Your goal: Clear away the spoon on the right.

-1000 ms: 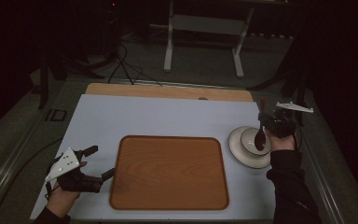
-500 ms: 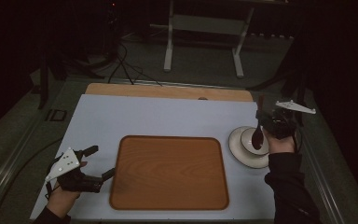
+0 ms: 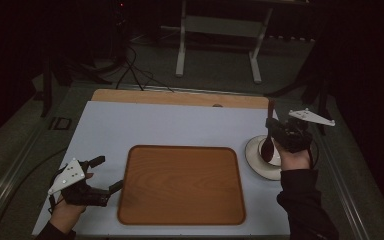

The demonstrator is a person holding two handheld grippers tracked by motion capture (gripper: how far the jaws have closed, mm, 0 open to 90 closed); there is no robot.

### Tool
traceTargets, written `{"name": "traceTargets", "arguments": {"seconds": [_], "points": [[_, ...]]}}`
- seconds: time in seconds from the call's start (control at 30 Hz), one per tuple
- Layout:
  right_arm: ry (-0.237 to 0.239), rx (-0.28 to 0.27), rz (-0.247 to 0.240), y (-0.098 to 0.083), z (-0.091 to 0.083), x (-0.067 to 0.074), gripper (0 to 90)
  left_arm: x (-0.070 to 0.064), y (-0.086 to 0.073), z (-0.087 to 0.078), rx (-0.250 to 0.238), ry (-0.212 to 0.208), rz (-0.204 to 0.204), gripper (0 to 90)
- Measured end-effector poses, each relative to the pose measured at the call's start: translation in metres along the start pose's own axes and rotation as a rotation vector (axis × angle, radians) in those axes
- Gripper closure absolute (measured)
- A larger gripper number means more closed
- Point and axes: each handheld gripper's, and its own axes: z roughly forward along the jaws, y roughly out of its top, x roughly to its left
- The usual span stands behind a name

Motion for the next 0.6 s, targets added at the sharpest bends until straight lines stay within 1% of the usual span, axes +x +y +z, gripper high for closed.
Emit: {"name": "traceTargets", "arguments": {"seconds": [0.2,0.27,0.33,0.37,0.4,0.43,0.6], "points": [[0.038,-0.016,0.015,-0.002,-0.004,0.016,79.6,0.0,0.0,0.0,-0.002,0.001,0.002,1.6],[0.04,-0.02,0.01,-0.004,-0.005,0.022,79.6,0.0,0.001,-0.001,-0.001,0.001,0.006,1.6],[0.052,-0.022,0.014,-0.006,-0.006,0.028,79.6,0.0,0.0,-0.001,0.0,0.0,0.009,1.6],[0.052,-0.022,0.014,-0.006,-0.006,0.028,79.6,0.0,0.0,-0.001,0.0,0.0,0.009,1.6],[0.057,-0.021,0.014,-0.007,-0.007,0.031,79.6,0.0,0.0,-0.001,0.0,0.001,0.007,1.6],[0.069,-0.017,0.02,-0.012,-0.008,0.039,79.6,0.0,0.0,-0.001,0.0,0.002,0.007,1.6],[0.081,-0.01,0.025,-0.024,-0.009,0.056,79.6,-0.001,0.001,-0.001,-0.001,-0.001,0.009,1.6]]}}
